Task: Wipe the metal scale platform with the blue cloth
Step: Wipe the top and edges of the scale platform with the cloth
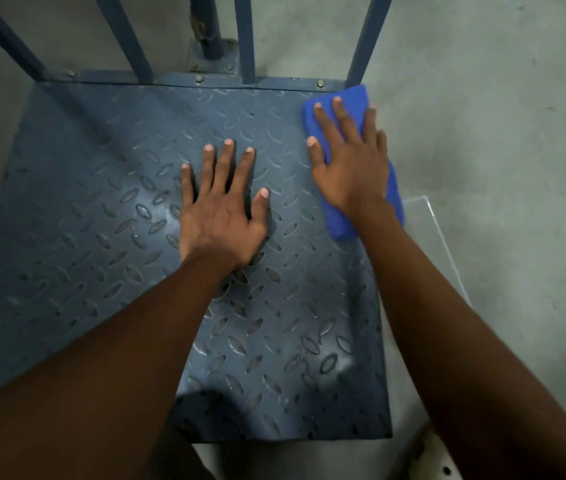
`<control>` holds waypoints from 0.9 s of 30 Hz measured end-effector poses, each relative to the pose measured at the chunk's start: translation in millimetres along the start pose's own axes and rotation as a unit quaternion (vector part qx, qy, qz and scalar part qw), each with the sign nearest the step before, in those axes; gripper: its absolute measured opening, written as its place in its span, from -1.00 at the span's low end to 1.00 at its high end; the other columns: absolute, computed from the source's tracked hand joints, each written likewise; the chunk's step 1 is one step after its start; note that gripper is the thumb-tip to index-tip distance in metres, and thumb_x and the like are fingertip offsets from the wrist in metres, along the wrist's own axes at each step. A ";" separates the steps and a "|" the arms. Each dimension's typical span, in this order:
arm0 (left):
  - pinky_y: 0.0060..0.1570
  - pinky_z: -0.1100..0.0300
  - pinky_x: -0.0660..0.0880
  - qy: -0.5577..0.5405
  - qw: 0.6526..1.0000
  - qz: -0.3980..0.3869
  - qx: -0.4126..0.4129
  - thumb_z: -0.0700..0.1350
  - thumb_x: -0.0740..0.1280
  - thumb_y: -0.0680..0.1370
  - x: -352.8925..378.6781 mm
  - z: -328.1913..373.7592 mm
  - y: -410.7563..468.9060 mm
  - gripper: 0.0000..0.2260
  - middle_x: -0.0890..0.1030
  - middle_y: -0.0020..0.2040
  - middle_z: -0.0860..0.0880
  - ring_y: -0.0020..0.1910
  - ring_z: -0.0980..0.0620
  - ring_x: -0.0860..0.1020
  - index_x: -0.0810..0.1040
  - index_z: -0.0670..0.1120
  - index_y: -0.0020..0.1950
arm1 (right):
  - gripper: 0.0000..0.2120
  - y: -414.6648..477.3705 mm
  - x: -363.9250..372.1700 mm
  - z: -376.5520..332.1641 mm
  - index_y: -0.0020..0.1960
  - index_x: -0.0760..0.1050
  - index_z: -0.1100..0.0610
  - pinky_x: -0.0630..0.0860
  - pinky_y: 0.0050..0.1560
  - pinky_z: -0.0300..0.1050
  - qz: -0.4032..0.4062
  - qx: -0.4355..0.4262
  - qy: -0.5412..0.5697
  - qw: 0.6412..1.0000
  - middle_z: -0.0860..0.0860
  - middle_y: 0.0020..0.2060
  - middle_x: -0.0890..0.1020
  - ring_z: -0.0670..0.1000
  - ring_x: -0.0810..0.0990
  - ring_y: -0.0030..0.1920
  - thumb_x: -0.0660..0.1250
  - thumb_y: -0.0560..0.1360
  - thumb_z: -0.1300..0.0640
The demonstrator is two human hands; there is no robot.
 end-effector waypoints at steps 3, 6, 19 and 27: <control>0.70 -0.20 -0.25 0.000 1.000 0.002 -0.002 0.26 -0.16 0.71 -0.9 0.6 0.9 -0.36 -0.13 0.78 -0.01 0.75 -0.08 -0.19 -0.09 0.09 0.77 | -0.45 -21.8 1.5 -19.5 0.70 0.17 -0.16 0.03 0.68 0.23 -0.018 -0.184 -0.038 0.982 -0.10 0.69 0.22 0.16 0.09 0.72 -0.03 0.73 -0.20; 0.70 -0.19 -0.26 0.001 1.000 -0.001 0.000 0.27 -0.18 0.70 -1.9 1.7 0.3 -0.35 -0.13 0.78 -0.01 0.75 -0.08 -0.20 -0.10 0.10 0.77 | -0.42 6.9 -4.5 10.1 0.69 0.22 -0.16 0.11 0.68 0.23 0.004 -0.075 -0.006 0.997 -0.09 0.68 0.25 0.16 0.14 0.71 -0.07 0.70 -0.25; 0.70 -0.19 -0.25 0.006 1.000 0.007 -0.001 0.26 -0.15 0.72 -1.7 1.5 -0.8 -0.35 -0.11 0.78 -0.02 0.75 -0.07 -0.19 -0.07 0.05 0.78 | -0.46 14.2 2.1 -21.2 0.72 0.11 -0.15 0.06 0.69 0.23 -0.010 -0.077 -0.035 0.996 -0.09 0.71 0.19 0.24 0.08 0.71 -0.11 0.75 -0.14; 0.70 -0.19 -0.24 0.007 1.000 0.007 -0.002 0.27 -0.15 0.72 -2.1 1.9 -1.4 -0.35 -0.11 0.78 -0.02 0.75 -0.07 -0.19 -0.08 0.05 0.78 | -0.45 31.3 7.5 15.1 0.68 0.21 -0.23 0.17 0.65 0.27 -0.002 -0.001 0.005 1.000 -0.16 0.68 0.24 0.21 0.16 0.69 -0.09 0.71 -0.24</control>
Point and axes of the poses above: each hand's wrist, its own y-axis towards the middle knuckle, its own x-axis out of the palm, z = x × y, the point moved 7 cm from there along y, towards the middle knuckle
